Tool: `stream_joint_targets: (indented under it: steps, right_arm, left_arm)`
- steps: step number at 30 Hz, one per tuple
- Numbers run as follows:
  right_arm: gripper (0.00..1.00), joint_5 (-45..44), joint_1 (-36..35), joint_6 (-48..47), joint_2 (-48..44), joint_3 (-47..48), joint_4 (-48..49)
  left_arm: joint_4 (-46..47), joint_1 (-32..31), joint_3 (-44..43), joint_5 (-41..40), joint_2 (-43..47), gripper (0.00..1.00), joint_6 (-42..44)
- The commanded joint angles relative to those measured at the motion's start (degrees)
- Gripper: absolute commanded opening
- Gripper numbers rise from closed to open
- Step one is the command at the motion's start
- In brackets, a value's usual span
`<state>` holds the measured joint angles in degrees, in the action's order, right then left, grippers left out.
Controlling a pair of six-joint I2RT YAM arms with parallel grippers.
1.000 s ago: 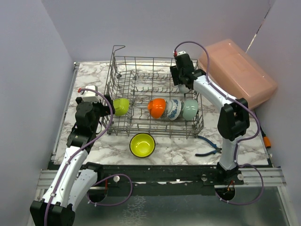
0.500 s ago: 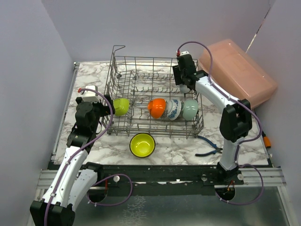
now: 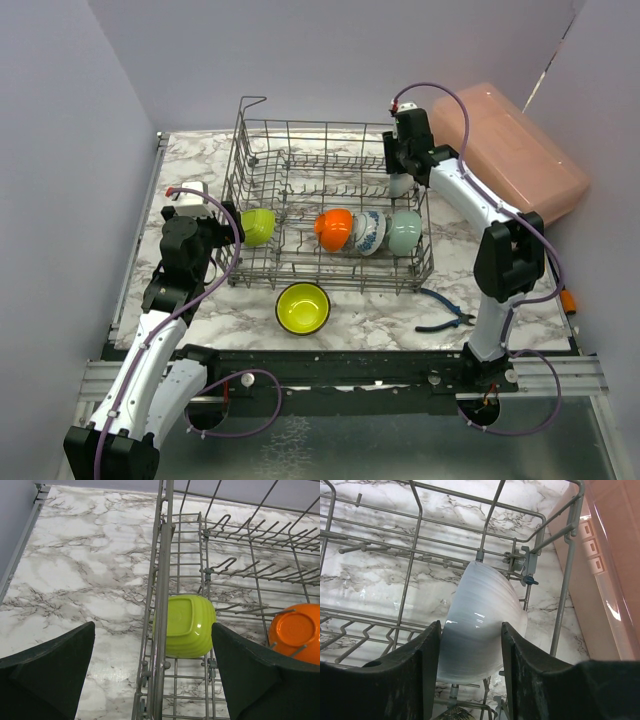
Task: Load the bowls into the dish rack
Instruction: Place the bowl in the dish rack.
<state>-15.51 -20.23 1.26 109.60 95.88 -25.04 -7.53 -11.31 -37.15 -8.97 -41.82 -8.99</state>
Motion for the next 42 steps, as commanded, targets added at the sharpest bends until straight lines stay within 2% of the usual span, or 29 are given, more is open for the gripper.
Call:
stream_joint_targets:
  steps: [1, 8, 13, 22, 26, 29, 36, 42]
  right_arm:
    - [0.45, -2.8, 3.8, -1.5, 0.5, -3.6, -8.3]
    - [0.41, -0.3, 5.8, -3.0, 3.4, -1.2, -10.3]
    - [0.42, 5.4, 7.7, -2.2, 5.6, 1.9, -12.6]
    - [0.41, 8.6, 8.4, -2.6, 13.7, 10.4, -19.6]
    - [0.43, 8.8, 8.4, -2.2, 14.1, 11.7, -20.6]
    - [0.49, 9.3, 8.5, -1.6, 11.8, 11.1, -19.0]
    - [0.78, 13.2, 8.3, 0.0, 2.9, 7.0, -13.5]
    - [0.88, 14.9, 7.3, 0.6, -4.6, 2.1, -9.3]
  left_arm:
    - [-2.4, 0.3, 1.3, 1.4, 0.1, 0.99, 1.2]
    - [-2.4, 0.3, 1.2, 1.5, -0.1, 0.99, 1.2]
    - [-2.4, 0.3, 1.2, 1.5, -0.1, 0.99, 1.1]
    - [-2.4, 0.3, 1.3, 1.4, 0.0, 0.99, 1.2]
    - [-2.4, 0.3, 1.3, 1.3, 0.3, 0.99, 1.3]
    - [-2.2, 0.3, 1.3, 1.1, 0.6, 0.99, 1.3]
    - [-0.6, 0.3, 1.4, 1.2, 1.6, 0.99, 1.3]
    - [2.8, 0.3, -0.1, 3.9, 2.1, 0.99, 1.8]
